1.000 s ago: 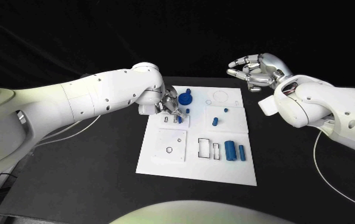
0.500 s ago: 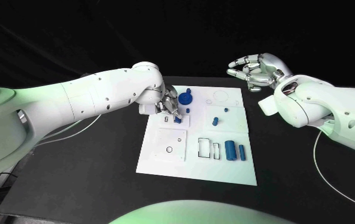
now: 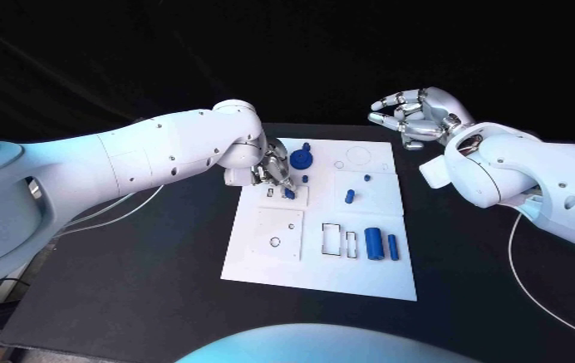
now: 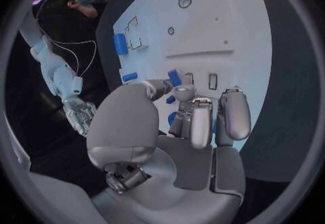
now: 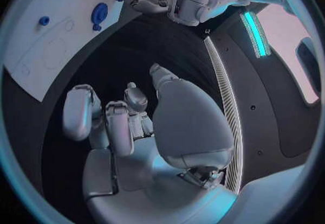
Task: Assemble the parts on the task board
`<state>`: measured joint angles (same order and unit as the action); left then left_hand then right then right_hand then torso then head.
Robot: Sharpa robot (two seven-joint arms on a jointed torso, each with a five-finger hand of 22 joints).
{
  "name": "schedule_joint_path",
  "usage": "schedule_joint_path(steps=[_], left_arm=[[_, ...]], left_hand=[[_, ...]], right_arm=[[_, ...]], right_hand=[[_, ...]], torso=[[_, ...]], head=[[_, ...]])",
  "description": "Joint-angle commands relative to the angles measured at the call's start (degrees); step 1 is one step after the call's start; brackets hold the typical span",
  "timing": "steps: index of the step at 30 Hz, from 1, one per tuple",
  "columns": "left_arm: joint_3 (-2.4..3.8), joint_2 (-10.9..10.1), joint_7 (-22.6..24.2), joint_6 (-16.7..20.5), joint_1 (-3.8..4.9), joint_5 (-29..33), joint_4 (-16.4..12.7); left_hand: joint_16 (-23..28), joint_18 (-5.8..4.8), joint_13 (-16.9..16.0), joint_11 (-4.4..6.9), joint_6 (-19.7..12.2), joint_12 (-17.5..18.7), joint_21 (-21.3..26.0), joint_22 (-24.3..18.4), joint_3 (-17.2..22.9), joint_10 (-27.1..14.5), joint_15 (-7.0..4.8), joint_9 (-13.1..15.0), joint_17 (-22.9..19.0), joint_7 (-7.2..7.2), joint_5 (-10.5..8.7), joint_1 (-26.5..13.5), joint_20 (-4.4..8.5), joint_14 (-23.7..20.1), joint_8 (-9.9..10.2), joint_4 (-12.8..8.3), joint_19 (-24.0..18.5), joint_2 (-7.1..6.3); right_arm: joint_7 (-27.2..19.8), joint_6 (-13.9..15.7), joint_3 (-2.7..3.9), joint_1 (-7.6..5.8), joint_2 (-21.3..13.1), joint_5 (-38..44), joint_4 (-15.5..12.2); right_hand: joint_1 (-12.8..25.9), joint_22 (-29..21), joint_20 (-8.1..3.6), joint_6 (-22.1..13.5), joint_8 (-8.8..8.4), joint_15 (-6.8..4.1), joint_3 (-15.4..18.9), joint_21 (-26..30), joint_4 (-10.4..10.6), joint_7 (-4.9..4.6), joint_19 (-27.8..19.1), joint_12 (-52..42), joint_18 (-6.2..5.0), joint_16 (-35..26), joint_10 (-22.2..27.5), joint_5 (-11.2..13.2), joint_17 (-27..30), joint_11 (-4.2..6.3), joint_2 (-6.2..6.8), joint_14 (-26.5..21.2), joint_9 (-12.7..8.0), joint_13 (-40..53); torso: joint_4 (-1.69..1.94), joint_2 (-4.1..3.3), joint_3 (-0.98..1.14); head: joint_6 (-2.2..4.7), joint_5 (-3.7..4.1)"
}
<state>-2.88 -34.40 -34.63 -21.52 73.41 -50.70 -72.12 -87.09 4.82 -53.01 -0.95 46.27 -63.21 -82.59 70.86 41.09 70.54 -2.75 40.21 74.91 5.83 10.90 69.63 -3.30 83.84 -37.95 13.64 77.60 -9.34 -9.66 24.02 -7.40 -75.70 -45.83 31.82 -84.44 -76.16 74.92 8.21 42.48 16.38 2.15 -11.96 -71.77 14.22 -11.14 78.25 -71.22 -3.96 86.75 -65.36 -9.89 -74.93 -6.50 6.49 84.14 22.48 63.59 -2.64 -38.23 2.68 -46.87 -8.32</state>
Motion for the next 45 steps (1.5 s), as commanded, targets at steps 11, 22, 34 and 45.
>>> schedule_joint_path(steps=[11, 22, 34, 45], left_arm=[[0.48, -3.0, 3.7, 4.1, 0.01, -2.2, -3.3], [0.49, -3.2, 7.1, 5.7, -0.11, -11.1, -4.2], [0.15, -2.0, 7.2, 2.1, -0.14, -14.2, -3.5], [0.06, -1.0, 5.3, -1.0, -0.16, -14.6, -2.7]], left_hand=[[-0.3, -0.89, -0.1, 0.22, 1.5, -0.1, -0.6, 0.9, 11.7, 0.8, -0.05, 2.0, 9.8, -0.43, 5.19, -1.3, 0.09, 4.7, -0.5, -13.5, 0.6, -1.11], [-0.6, -1.0, -0.3, 0.4, 2.1, -0.3, -0.9, 1.4, 11.4, 1.4, -0.18, 2.2, 10.5, -0.61, 5.54, -1.1, 0.19, 4.9, -0.5, -13.9, 0.9, -1.82], [-0.7, -1.09, 0.0, 0.63, 3.1, -0.1, -1.2, 2.0, 11.5, 1.9, -0.42, 2.3, 10.6, -0.84, 7.75, -0.8, 0.43, 5.0, -0.1, -14.1, 1.2, -2.64], [-0.7, -1.09, 0.1, 0.68, 3.3, 0.1, -1.2, 2.0, 11.4, 2.0, -0.48, 2.4, 10.6, -0.88, 8.74, -0.8, 0.46, 4.9, 0.2, -14.0, 1.2, -2.78]], right_arm=[[-0.2, -0.5, 0.0, 0.09, -0.4, 0.5, -0.1], [-0.3, -0.5, 0.0, 0.12, -0.5, 0.4, -0.1], [-0.3, -0.4, 0.0, 0.15, -0.5, 0.3, -0.1], [-0.3, -0.5, -0.01, 0.19, -0.5, 0.3, -0.2]], right_hand=[[0.0, 2.6, -0.16, -0.1, 0.28, -0.06, 0.0, 0.2, 0.5, -0.05, -0.4, -0.1, -0.67, -0.4, 0.4, -0.2, -5.8, 0.1, -0.04, 3.1, -0.1, -0.1], [0.0, 2.6, -0.16, -0.1, 0.32, -0.06, 0.0, 0.2, 0.6, -0.05, -0.4, -0.2, -0.68, -0.4, 0.4, -0.3, -5.7, 0.09, -0.09, 3.1, -0.1, -0.1], [0.1, 2.6, -0.16, -0.1, 0.36, -0.06, 0.1, 0.3, 0.7, -0.05, -0.4, -0.2, -0.68, -0.4, 0.3, -0.3, -5.7, 0.1, -0.14, 3.1, -0.1, 0.0], [0.2, 2.6, -0.16, -0.1, 0.4, -0.06, 0.1, 0.3, 0.8, -0.05, -0.5, -0.2, -0.68, -0.4, 0.4, -0.3, -5.7, 0.1, -0.16, 3.1, -0.1, -0.1]], torso=[[0.09, 0.01, 0.01], [0.04, -0.01, -0.03], [-0.07, -0.05, 0.01], [-0.03, -0.07, 0.02]], head=[[0.17, 0.2], [0.17, 0.12], [-0.02, -0.12], [-0.16, -0.17]])
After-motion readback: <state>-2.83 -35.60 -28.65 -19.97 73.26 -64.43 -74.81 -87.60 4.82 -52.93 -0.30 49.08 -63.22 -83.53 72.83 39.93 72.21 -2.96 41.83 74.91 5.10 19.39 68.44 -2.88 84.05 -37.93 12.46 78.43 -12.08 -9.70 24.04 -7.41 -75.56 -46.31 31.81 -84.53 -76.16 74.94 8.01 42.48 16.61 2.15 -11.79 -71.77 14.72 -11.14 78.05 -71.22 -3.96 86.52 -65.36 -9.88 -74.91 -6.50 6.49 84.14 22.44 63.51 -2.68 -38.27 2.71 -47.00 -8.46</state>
